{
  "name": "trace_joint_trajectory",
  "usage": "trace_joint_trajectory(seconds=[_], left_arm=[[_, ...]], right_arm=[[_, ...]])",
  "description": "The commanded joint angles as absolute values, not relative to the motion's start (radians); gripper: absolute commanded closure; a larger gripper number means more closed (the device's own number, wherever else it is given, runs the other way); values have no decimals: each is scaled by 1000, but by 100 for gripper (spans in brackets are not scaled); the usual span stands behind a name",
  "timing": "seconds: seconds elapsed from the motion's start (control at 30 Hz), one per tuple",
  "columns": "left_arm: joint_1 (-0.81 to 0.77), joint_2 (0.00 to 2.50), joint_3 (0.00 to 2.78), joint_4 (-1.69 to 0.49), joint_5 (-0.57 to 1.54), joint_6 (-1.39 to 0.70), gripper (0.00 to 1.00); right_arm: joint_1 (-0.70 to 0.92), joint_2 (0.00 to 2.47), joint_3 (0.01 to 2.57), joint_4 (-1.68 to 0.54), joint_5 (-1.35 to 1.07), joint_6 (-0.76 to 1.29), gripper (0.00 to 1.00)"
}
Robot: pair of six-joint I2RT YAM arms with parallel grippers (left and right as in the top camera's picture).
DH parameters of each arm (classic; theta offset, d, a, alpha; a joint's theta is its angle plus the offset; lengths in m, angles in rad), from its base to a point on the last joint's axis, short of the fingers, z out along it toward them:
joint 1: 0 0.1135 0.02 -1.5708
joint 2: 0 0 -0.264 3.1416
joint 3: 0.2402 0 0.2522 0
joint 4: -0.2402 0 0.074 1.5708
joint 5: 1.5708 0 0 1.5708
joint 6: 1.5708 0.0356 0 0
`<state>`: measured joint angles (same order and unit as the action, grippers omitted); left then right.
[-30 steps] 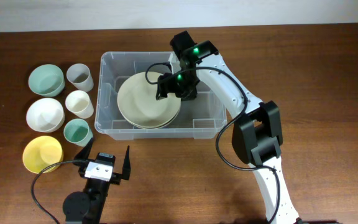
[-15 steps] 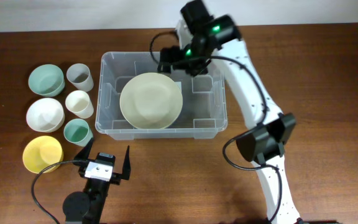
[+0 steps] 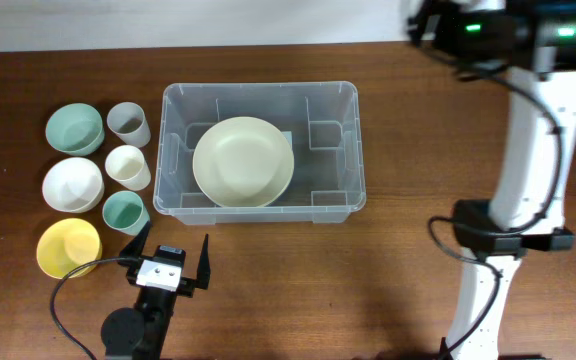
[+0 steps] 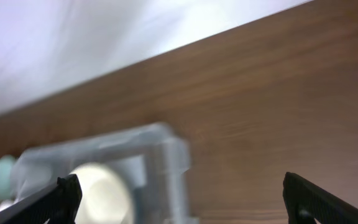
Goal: Pack container
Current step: 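Release the bowl and retract the right gripper to the right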
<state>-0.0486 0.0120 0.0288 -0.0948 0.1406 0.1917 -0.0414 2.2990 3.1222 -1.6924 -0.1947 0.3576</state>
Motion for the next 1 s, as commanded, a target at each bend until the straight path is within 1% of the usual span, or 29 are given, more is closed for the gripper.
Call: trace_joint_trajectory(seconds=[0.0, 0.1, 0.17, 0.23, 0.33, 0.57, 0.73, 0.97], left_arm=[[-49, 5, 21, -94, 133, 204, 0], [-49, 5, 21, -94, 133, 204, 0], [-49, 5, 21, -94, 133, 204, 0], [-49, 5, 21, -94, 133, 204, 0], [-49, 5, 21, -94, 133, 204, 0], [-49, 5, 21, -94, 133, 204, 0], [-49, 5, 21, -94, 133, 204, 0], [-49, 5, 21, -94, 133, 204, 0]], right_arm=[[-154, 2295, 3105, -1699, -146, 375, 1], [-250, 2291, 3053, -1699, -195, 348, 1], [-305, 2276, 2980, -1699, -276, 284, 1], [-340, 2254, 2886, -1699, -281, 268, 1], [-375, 2221, 2709, -1699, -227, 266, 1], [-408, 2215, 2410, -1699, -94, 266, 1], [-419, 2215, 2321, -1699, -43, 266, 1], [-419, 2215, 2300, -1699, -50, 267, 1]])
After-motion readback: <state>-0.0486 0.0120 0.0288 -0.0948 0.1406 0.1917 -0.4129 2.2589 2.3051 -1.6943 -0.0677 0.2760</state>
